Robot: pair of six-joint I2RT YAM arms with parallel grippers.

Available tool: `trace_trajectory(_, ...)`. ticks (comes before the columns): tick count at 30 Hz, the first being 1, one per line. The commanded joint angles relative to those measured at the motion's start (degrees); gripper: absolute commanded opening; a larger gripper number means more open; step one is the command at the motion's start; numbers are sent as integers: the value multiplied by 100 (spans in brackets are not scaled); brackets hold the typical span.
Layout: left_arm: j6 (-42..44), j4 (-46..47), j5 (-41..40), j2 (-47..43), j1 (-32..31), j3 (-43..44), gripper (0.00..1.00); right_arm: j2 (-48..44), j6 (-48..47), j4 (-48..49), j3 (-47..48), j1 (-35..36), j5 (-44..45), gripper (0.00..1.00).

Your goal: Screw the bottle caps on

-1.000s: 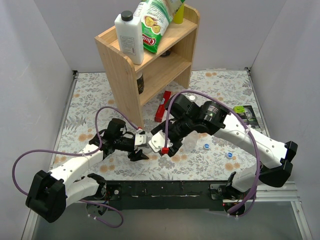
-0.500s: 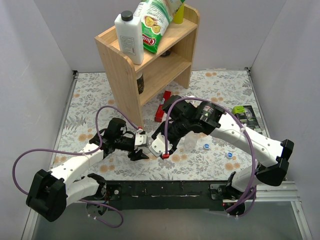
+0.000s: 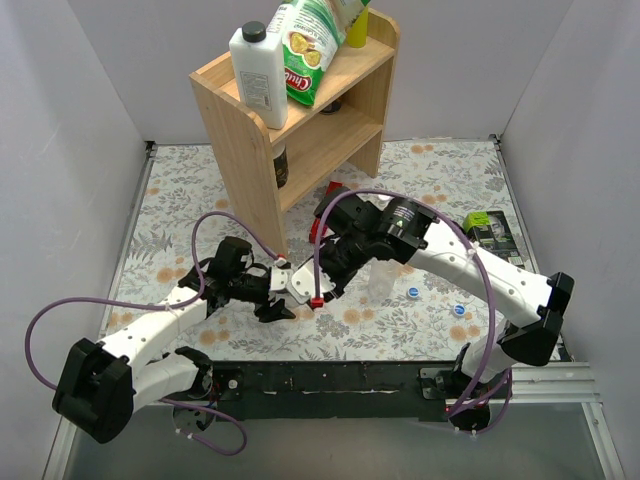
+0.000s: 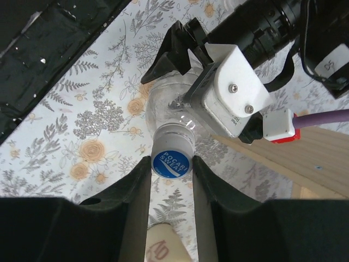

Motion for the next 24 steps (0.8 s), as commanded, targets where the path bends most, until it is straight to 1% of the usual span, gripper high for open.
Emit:
trace_trajectory(1, -487, 1029, -116, -468, -21, -60, 0, 411, 1254, 152, 294, -108, 28, 25)
trace_trajectory(2, -906, 1492, -230, -548, -21, -226, 0, 482, 1491, 161, 442, -143, 28, 25)
trace_trajectory(3, -1041, 1697, -440, -636, -21, -306, 0, 613, 2042, 161, 522, -187, 2, 25)
trace_trajectory(5, -1304, 2171, -591, -873, -21, -456, 0, 737, 2580, 169, 698, -380, -208, 24)
trace_trajectory(6, -1584, 2461, -679, -935, -21, -578, 0, 868, 3070, 178, 864, -451, -279, 24)
trace_trajectory(8, -1814, 2839, -872, -1119, -21, -685, 0, 1000, 3548, 161, 1023, -723, -595, 23)
trace_trajectory(9, -1937, 2929, -908, -1164, -21, -763, 0, 1158, 3759, 152, 1207, -819, -726, 23)
trace_trajectory(10, -2008, 3025, -1030, -1217, -21, -799, 0, 1238, 4187, 82, 1295, -1012, -989, 23)
trace_trajectory(12, -2087, 3184, -1153, -1270, -30, -826, 0, 1579, 4629, -58, 1680, -1162, -1158, 21)
trace_trajectory(13, -2131, 3211, -1337, -1261, -30, -826, 0, 1720, 5057, -155, 1857, -1259, -1289, 18)
trace_trajectory(14, -2175, 3237, -1443, -1244, -30, -808, 0, 1835, 5314, -278, 1946, -1295, -1342, 18)
trace_trajectory(15, -2211, 3237, -1557, -1156, -38, -782, 0, 1871, 5421, -253, 1947, -1295, -1343, 18)
trace_trajectory(16, -2359, 3228, -1654, -1112, -30, -738, 0, 1828, 5448, -209, 1755, -1269, -1404, 17)
trace_trajectory(17, -2447, 3211, -1812, -1059, -30, -712, 0, 1784, 5701, -43, 1675, -1269, -1422, 16)
trace_trajectory(19, -2719, 3176, -1918, -962, -30, -633, 0, 1766, 5931, 11, 1534, -1251, -1308, 11)
trace_trajectory(24, -3011, 3176, -2173, -927, -30, -650, 0, 1810, 6151, 29, 1490, -1242, -949, 7)
